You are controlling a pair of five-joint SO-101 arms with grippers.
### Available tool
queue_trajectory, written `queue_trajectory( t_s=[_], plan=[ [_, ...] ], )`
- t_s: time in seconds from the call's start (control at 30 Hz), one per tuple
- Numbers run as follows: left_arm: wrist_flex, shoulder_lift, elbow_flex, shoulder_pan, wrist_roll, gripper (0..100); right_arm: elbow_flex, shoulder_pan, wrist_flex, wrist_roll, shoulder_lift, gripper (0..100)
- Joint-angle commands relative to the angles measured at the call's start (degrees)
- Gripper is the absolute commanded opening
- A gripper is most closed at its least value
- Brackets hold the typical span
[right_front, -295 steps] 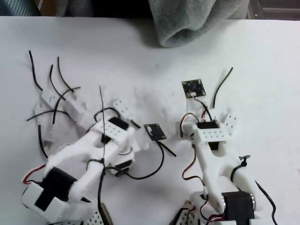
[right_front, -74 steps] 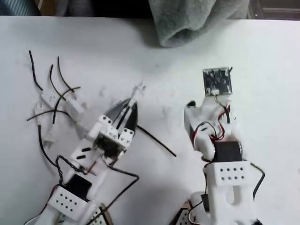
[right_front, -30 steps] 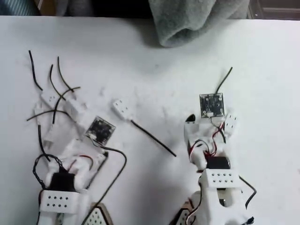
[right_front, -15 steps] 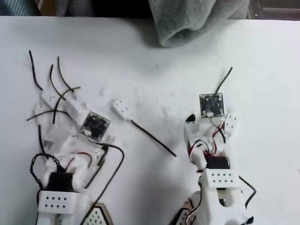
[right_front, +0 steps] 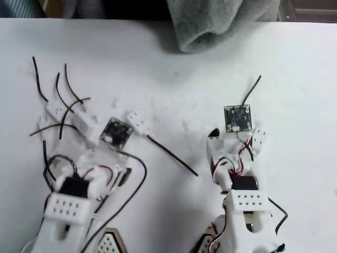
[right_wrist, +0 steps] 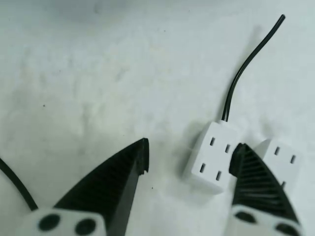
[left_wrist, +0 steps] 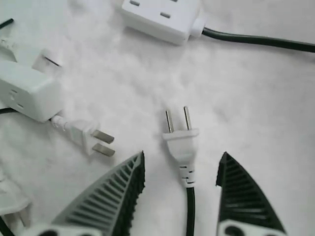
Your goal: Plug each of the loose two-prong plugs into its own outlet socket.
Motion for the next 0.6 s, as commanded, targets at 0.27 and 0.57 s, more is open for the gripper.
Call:
queue_trajectory(
  t_s=[0.27, 0.57],
  plan=[
    [-3.69, 39.52, -20.84, 0.13, 3.69, 24, -0.26, 0.31, -1.1, 0.53, -0.84, 27.2],
    [-0.79, 51.56, -29.19, 0.13, 5.36, 24, -0.26, 0.31, -1.1, 0.53, -0.84, 27.2]
  ],
)
